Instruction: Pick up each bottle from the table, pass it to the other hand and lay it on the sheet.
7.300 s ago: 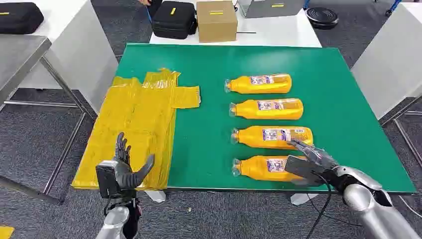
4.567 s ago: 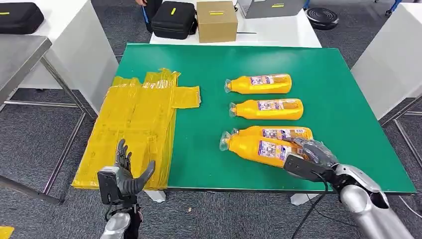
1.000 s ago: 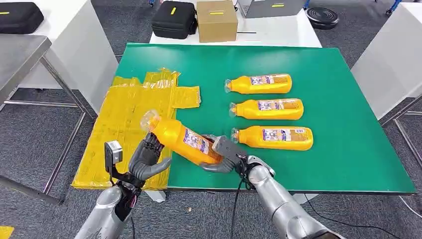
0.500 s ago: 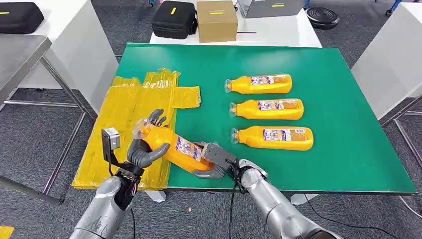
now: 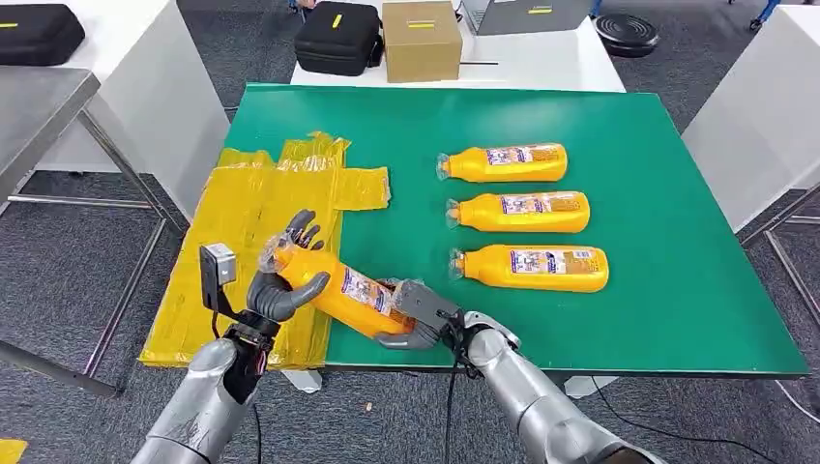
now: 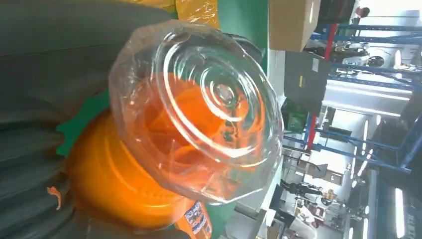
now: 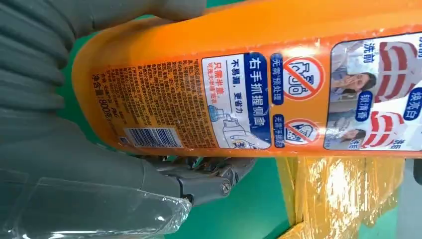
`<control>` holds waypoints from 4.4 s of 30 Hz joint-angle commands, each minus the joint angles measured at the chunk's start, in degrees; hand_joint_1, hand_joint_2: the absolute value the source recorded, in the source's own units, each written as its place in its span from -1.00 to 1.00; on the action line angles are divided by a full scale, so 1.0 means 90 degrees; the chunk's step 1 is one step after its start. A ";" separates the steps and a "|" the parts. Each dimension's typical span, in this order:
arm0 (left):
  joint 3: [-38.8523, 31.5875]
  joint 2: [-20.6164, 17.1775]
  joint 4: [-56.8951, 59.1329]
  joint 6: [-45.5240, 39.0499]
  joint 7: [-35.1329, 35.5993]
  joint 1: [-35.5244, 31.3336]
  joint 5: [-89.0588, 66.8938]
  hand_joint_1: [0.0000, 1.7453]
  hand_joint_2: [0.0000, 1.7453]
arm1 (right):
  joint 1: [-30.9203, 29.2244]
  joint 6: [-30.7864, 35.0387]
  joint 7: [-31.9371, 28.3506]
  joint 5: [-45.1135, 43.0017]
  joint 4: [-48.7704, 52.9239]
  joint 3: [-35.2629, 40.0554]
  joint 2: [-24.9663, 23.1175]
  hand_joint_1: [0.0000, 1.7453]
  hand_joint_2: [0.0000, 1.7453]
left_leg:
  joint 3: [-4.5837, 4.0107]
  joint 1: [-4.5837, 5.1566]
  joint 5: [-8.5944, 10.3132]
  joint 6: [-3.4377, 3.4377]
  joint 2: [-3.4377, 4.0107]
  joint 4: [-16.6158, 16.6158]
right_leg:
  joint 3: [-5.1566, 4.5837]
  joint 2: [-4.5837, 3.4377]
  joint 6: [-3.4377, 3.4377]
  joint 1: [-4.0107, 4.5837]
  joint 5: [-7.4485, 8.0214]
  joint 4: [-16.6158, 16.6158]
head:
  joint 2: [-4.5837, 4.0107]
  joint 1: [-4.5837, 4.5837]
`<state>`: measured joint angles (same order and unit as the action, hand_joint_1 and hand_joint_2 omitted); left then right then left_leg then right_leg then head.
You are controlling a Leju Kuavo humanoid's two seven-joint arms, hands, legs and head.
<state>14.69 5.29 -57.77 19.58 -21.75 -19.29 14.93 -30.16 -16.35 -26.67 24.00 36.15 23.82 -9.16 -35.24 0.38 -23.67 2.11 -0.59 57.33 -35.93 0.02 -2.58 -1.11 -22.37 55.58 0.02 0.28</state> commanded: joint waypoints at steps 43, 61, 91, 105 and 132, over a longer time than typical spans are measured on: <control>0.0430 -0.0260 -0.0034 0.0935 0.0068 0.0000 0.0127 1.00 1.00 | -0.0387 0.0414 0.0158 0.0070 -0.0377 0.0160 0.0154 1.00 1.00 | 0.0029 -0.0008 -0.0018 -0.0013 0.0004 0.0007 | 0.0030 0.0001 0.0012 0.0009 -0.0016 0.0003 | 0.0000 0.0000; 0.0487 -0.0268 -0.0396 0.0830 0.0110 0.0201 0.0117 1.00 1.00 | -0.0263 0.0927 0.0357 0.0104 -0.0108 -0.0012 0.0115 -1.00 -1.00 | 0.0036 -0.0009 -0.0022 -0.0015 0.0009 0.0007 | 0.0036 -0.0003 0.0014 0.0011 -0.0019 0.0004 | 0.0000 0.0000; 0.0109 -0.0090 -0.0163 0.0142 0.0204 0.0126 0.0158 1.00 1.00 | 0.0052 0.1113 -0.0542 0.0288 0.0716 -0.0203 0.0086 -1.00 -1.00 | 0.0019 -0.0006 -0.0009 -0.0010 0.0000 0.0000 | 0.0018 0.0004 0.0009 0.0007 -0.0009 -0.0002 | 0.0000 -0.0002; -0.0467 -0.0028 -0.0026 -0.0907 -0.0064 -0.0111 -0.0122 1.00 1.00 | 0.0023 0.0992 -0.0475 0.0442 0.0590 -0.0088 0.0065 -1.00 -1.00 | 0.0041 -0.0012 -0.0022 -0.0016 0.0010 0.0005 | 0.0039 -0.0004 0.0015 0.0013 -0.0019 0.0001 | 0.0000 -0.0002; 0.0166 -0.0537 -0.1019 -0.3943 -0.0523 -0.0485 -0.3257 1.00 1.00 | 0.0756 0.1032 -0.0439 -0.0068 0.1519 -0.1094 0.0594 -1.00 -1.00 | 0.0024 -0.0001 -0.0008 -0.0011 -0.0008 -0.0001 | 0.0023 0.0013 0.0009 0.0003 -0.0013 -0.0001 | 0.0000 -0.0002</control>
<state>8.70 4.55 -69.09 -10.93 -29.29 -21.97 -1.65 -24.43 -6.82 -31.36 23.37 47.04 17.40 -6.25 -35.23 0.40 -23.66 2.10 -0.56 57.35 -35.96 -0.01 -2.59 -1.12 -22.37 55.58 0.02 0.26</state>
